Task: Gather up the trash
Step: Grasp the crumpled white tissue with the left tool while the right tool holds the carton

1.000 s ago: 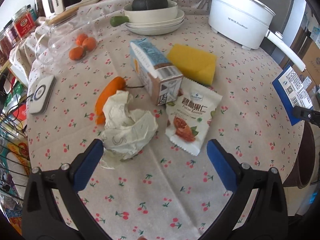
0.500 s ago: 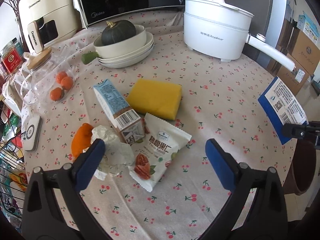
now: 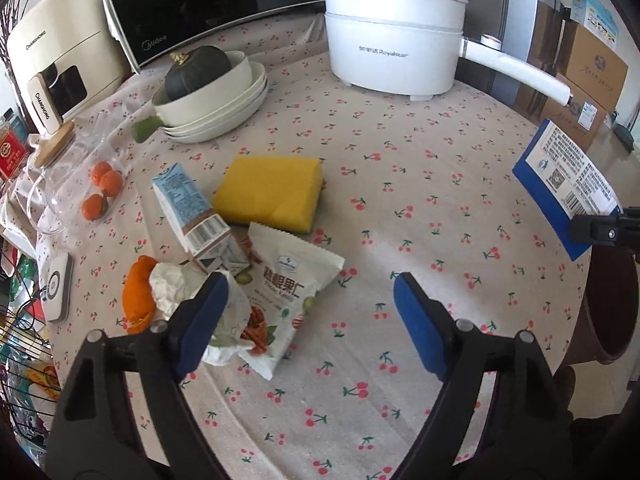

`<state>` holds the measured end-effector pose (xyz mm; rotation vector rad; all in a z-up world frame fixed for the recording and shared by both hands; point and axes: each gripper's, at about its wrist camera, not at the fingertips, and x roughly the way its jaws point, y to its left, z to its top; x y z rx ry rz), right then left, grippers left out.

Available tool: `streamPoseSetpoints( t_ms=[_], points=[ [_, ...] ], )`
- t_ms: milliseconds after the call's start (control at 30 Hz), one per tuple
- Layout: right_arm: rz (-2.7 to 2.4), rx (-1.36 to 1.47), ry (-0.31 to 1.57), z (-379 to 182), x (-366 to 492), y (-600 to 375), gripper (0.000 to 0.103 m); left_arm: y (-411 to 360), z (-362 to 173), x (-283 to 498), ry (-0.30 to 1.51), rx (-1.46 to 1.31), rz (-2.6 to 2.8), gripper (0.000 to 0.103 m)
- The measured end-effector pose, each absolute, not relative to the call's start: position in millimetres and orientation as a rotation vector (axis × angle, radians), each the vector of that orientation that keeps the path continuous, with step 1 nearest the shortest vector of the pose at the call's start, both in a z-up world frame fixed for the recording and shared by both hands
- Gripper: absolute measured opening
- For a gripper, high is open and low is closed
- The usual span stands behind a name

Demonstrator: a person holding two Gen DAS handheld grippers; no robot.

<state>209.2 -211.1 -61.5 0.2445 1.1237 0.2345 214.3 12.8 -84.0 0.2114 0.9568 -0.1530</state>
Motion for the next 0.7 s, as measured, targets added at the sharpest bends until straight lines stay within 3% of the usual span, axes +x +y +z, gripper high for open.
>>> streamPoseSetpoints(
  t_ms=[100,367,700],
  points=[
    [0.226,0.257,1.126,-62.3,208.8,-216.3,0.024,16.1,-80.5,216.5,0.969,0.193,-0.152,0.079],
    [0.232,0.253,1.116,-57.8,207.6,-218.0,0.024,83.7,-50.1,210.9,0.941,-0.059,-0.107,0.078],
    [0.268,0.235,1.119,-58.6,207.9,-197.1,0.024,116.5,-104.8,220.4,1.07,-0.169,-0.028,0.078]
  ],
)
